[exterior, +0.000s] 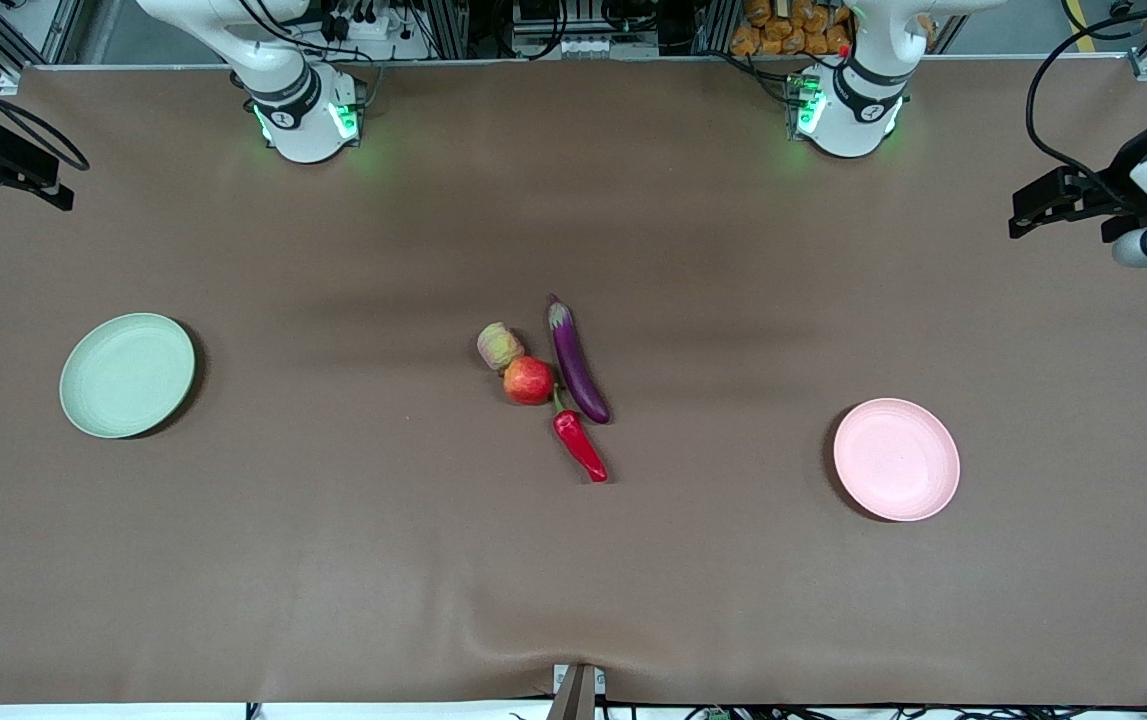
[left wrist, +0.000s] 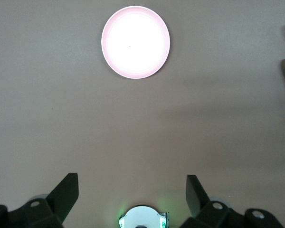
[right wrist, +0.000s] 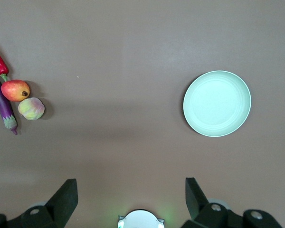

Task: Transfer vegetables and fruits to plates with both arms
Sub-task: 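Reach the left gripper down to the red chili pepper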

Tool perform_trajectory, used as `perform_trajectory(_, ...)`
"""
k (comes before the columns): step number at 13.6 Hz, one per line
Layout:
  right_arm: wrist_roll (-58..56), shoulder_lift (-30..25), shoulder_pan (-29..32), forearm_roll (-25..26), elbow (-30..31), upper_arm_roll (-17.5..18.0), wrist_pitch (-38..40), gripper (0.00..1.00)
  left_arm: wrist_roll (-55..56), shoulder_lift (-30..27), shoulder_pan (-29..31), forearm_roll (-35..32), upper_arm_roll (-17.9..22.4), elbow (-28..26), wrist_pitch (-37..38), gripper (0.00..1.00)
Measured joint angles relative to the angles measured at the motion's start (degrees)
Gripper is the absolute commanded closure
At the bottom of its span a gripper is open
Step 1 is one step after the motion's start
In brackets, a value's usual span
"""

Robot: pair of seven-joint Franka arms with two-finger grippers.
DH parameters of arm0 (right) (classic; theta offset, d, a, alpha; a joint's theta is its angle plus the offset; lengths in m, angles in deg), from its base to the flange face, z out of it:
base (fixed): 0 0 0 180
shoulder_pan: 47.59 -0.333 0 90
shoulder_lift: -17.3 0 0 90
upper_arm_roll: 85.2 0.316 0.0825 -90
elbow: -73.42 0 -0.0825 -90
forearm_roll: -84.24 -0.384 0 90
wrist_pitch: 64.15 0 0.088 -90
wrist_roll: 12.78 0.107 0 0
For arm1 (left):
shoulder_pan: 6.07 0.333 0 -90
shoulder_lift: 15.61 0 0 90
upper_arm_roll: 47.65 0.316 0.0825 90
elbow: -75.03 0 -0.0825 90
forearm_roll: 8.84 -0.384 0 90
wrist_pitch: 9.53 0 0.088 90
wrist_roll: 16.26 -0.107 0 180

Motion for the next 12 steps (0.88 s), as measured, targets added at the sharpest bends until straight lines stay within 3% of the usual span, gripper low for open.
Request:
perform_trajectory(7,-0.28,0.06,0.02,0.0,0.0,-0.19,0.23,0.0,-1.03,0.66,-0.6,0.02,-0.42,0.08,-0.11,0.0)
perform_trajectory(12,-0.39,0.27,0.28,0.02,0.0,-0.71,0.92,0.0,7.33,6.09,-5.32,0.05,-1.34,2.83,-1.0,0.0)
